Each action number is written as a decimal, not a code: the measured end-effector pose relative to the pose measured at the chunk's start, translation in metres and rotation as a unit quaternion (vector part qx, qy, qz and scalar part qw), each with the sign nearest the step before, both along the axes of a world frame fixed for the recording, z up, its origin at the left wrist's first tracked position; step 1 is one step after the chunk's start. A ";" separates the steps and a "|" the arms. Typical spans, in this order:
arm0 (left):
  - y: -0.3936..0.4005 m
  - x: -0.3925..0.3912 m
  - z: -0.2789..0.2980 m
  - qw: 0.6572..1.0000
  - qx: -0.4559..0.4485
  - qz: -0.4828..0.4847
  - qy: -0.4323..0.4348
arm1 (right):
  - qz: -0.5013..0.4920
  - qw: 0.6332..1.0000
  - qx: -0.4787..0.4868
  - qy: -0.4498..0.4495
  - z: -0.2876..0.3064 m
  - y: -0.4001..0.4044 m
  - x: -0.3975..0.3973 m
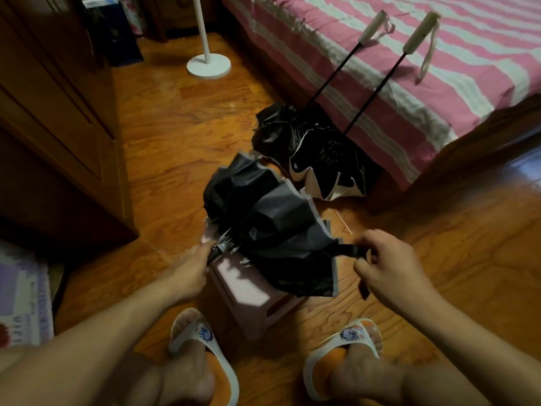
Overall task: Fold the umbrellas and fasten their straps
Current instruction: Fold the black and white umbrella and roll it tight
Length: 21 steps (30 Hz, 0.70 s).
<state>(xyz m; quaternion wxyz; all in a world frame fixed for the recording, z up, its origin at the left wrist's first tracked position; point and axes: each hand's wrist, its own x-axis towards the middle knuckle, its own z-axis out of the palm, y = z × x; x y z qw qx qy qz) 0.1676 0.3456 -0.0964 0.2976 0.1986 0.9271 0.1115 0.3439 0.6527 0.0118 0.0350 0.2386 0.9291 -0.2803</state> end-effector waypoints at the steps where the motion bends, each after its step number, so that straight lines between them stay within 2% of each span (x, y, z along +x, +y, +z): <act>1: 0.000 -0.002 -0.001 1.000 -0.025 -0.007 0.008 | 0.055 0.994 0.096 -0.005 0.003 0.001 0.000; 2: 0.001 -0.004 0.001 0.997 -0.061 -0.015 0.033 | 0.099 0.982 0.157 -0.014 0.007 0.005 -0.002; 4: 0.012 -0.006 0.016 0.984 -0.133 -0.035 0.113 | 0.149 0.968 0.200 -0.030 0.020 0.019 -0.006; 6: 0.032 0.001 0.041 0.977 -0.126 -0.053 0.163 | 0.198 0.959 0.202 -0.019 0.038 0.036 -0.012; 8: 0.056 0.014 0.062 0.985 -0.037 -0.061 0.155 | 0.233 0.956 0.177 -0.003 0.057 0.046 -0.019; 12: 0.089 0.043 0.075 0.985 0.158 -0.025 0.068 | 0.245 0.962 0.111 0.045 0.085 0.053 -0.039; 17: 0.120 0.044 0.080 0.965 0.219 -0.034 0.138 | 0.212 0.973 -0.017 0.092 0.105 0.056 -0.075; 19: 0.132 0.038 0.085 0.959 0.258 -0.019 0.116 | 0.204 0.972 -0.041 0.107 0.107 0.054 -0.093; 21: 0.138 0.035 0.091 0.946 0.316 0.050 0.046 | 0.166 0.972 -0.035 0.162 0.099 0.048 -0.113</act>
